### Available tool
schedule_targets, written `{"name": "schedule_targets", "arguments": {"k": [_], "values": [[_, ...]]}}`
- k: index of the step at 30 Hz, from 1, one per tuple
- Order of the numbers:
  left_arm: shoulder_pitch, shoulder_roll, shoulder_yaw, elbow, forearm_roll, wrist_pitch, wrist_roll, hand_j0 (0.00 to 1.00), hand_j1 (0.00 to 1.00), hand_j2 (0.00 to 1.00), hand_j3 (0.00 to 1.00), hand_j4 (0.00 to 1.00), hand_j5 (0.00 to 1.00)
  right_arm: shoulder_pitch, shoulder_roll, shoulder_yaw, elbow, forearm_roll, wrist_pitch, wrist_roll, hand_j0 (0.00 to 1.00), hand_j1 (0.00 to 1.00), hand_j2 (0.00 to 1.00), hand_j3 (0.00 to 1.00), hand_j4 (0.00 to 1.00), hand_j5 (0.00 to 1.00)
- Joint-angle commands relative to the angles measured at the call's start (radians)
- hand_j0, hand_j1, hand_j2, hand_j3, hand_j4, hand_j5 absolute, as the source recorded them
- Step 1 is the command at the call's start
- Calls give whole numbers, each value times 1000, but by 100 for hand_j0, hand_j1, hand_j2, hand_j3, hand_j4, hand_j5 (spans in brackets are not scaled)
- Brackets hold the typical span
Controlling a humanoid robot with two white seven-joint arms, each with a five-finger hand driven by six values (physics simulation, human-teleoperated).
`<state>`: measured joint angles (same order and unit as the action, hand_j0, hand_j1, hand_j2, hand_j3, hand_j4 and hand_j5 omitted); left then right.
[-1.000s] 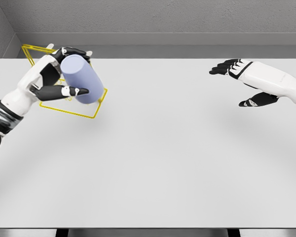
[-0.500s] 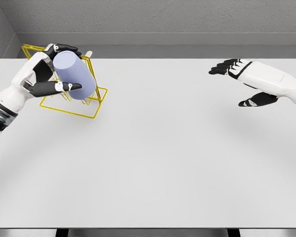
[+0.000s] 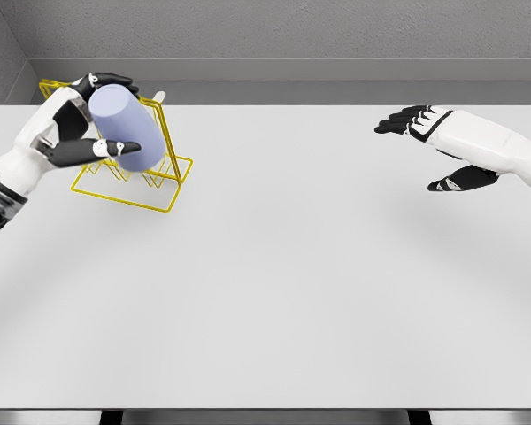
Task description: Place the cup on the cup holder with both arms
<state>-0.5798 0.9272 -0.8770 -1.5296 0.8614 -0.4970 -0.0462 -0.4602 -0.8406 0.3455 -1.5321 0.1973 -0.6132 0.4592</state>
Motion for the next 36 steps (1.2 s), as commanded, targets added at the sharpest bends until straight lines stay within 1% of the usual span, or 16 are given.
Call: {"name": "schedule_targets", "arguments": {"k": [1, 9, 12, 18, 19, 20, 21, 22, 24, 33, 36], "values": [[0, -1, 0, 8, 4, 1, 0, 62, 62, 62, 62, 62, 62, 0, -2, 0, 0, -7, 2, -1, 100, 100, 100, 100, 100, 100], [0, -5, 0, 8, 7, 3, 0, 62, 62, 62, 62, 62, 62, 0, 2, 0, 1, -7, 2, -4, 100, 100, 100, 100, 100, 100], [-8, -10, -3, 28, 7, 3, 0, 62, 62, 62, 62, 62, 62, 5, 2, 0, 3, -7, 2, -1, 100, 100, 100, 100, 100, 100], [-9, -13, -3, 39, 8, 3, 0, 63, 63, 63, 63, 63, 63, 6, 0, -2, 3, -7, 2, -1, 100, 100, 100, 100, 100, 100], [-9, -13, -3, 39, 7, 3, 0, 64, 64, 64, 64, 64, 64, 6, 0, -2, 3, -7, 2, -1, 100, 100, 100, 100, 100, 100], [-9, -13, -5, 39, 5, 5, -1, 68, 68, 68, 68, 68, 68, 8, 0, -2, 4, -7, 2, -1, 100, 100, 100, 100, 100, 100], [-9, -14, -7, 39, -1, 5, -1, 76, 76, 76, 76, 76, 76, 8, 0, -2, 4, -7, 2, -1, 100, 100, 100, 100, 100, 100], [-9, -18, -7, 39, -2, 31, -1, 86, 86, 86, 86, 86, 86, 8, 0, -2, 4, -7, 2, -1, 100, 100, 100, 100, 100, 100], [-18, -19, -7, 39, -4, 40, 0, 100, 100, 100, 100, 100, 100, 8, 0, -2, 4, -7, 2, -1, 100, 100, 100, 100, 100, 100], [-28, -19, -5, 39, -10, 34, 2, 100, 100, 100, 100, 100, 100, 8, 0, -6, 6, -7, 2, -1, 100, 100, 100, 100, 100, 100], [-29, -19, -3, 29, -15, 31, 2, 100, 100, 100, 100, 100, 100, 44, -2, -49, 3, -7, 2, -1, 100, 100, 100, 100, 100, 100]]}}
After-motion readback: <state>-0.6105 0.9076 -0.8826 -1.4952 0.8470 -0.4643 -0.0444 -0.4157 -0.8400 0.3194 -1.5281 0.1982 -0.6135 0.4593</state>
